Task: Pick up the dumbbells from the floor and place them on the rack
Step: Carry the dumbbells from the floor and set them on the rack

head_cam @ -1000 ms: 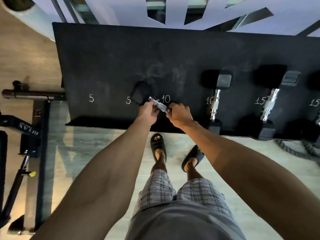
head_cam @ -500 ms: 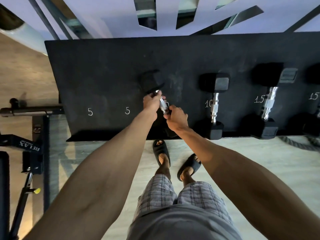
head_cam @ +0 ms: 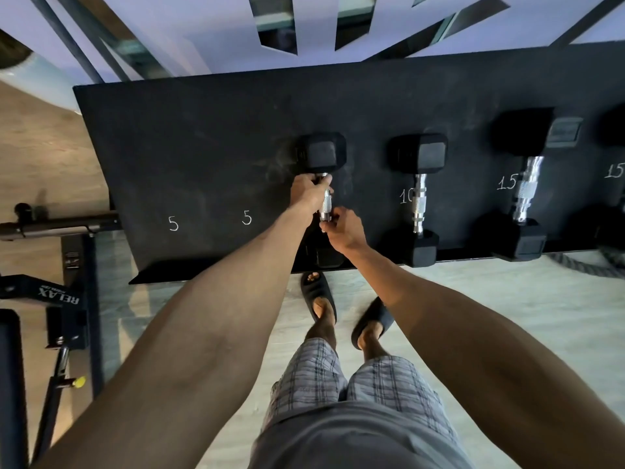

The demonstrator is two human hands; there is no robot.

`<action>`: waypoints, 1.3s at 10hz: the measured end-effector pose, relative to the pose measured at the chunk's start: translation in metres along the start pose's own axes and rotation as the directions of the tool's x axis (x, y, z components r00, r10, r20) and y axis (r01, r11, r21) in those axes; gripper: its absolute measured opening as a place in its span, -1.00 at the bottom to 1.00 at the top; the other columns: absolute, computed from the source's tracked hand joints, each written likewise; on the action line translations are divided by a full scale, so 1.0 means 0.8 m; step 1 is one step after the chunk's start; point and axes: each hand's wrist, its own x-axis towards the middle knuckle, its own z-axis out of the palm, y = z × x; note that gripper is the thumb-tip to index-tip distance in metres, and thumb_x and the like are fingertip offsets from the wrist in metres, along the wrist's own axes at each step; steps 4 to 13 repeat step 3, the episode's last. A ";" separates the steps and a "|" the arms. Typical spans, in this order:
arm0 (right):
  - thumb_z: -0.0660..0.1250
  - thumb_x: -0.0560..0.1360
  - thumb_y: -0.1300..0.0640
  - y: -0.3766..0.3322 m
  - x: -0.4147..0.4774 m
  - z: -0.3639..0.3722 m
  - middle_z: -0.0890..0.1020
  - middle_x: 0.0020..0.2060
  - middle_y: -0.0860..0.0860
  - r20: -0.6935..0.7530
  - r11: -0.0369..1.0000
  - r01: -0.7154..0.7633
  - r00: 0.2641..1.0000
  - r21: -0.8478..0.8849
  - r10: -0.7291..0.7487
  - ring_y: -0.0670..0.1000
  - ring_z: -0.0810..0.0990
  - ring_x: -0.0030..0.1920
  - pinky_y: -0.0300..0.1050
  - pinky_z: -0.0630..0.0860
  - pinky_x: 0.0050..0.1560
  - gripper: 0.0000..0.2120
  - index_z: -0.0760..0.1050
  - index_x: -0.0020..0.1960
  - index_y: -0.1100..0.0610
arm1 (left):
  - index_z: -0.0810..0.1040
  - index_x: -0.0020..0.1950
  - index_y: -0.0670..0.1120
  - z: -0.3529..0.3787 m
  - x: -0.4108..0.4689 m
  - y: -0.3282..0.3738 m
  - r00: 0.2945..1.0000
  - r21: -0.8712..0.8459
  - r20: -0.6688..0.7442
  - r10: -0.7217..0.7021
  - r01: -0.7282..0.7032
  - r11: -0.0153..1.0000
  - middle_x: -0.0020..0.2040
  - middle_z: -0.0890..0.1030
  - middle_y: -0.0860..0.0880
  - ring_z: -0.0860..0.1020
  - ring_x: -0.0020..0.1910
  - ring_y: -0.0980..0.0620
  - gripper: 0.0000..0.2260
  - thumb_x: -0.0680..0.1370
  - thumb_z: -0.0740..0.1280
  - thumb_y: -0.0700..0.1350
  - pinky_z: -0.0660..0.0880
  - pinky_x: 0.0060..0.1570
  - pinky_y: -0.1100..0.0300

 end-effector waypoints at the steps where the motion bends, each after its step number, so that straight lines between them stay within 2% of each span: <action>1: 0.40 0.51 0.12 0.006 -0.002 0.000 0.67 0.01 0.12 0.034 1.000 0.008 0.999 -0.011 -0.008 0.11 0.65 0.02 -0.10 0.51 -0.08 -0.73 0.55 0.18 0.17 | 0.59 -0.16 -0.05 0.000 -0.001 -0.007 1.000 0.067 -0.003 0.007 -0.007 0.998 -0.10 0.70 -0.09 0.68 0.03 -0.08 -0.86 0.59 0.35 -0.06 0.57 0.19 0.03; 2: 0.38 0.52 0.11 0.013 -0.016 -0.007 0.66 0.04 0.09 0.129 0.998 0.021 0.992 -0.067 -0.012 0.09 0.64 0.05 -0.06 0.55 0.02 -0.69 0.52 0.24 0.13 | 0.62 0.10 -0.19 -0.001 -0.014 -0.015 1.000 0.381 -0.008 -0.013 0.015 0.924 0.11 0.66 -0.17 0.62 0.12 -0.15 -0.76 0.61 0.29 -0.05 0.55 0.14 0.07; 3: 0.35 0.53 0.05 0.015 -0.020 -0.015 0.65 0.02 0.05 0.184 0.990 0.071 0.982 -0.120 -0.048 0.08 0.62 0.04 0.00 0.56 0.10 -0.70 0.52 0.23 0.11 | 0.59 0.13 -0.23 -0.011 -0.026 -0.015 0.999 0.535 -0.033 -0.015 0.031 0.844 0.14 0.63 -0.20 0.61 0.12 -0.20 -0.72 0.60 0.27 -0.04 0.53 0.08 0.05; 13: 0.35 0.53 0.05 0.015 -0.020 -0.015 0.65 0.02 0.05 0.184 0.990 0.071 0.982 -0.120 -0.048 0.08 0.62 0.04 0.00 0.56 0.10 -0.70 0.52 0.23 0.11 | 0.59 0.13 -0.23 -0.011 -0.026 -0.015 0.999 0.535 -0.033 -0.015 0.031 0.844 0.14 0.63 -0.20 0.61 0.12 -0.20 -0.72 0.60 0.27 -0.04 0.53 0.08 0.05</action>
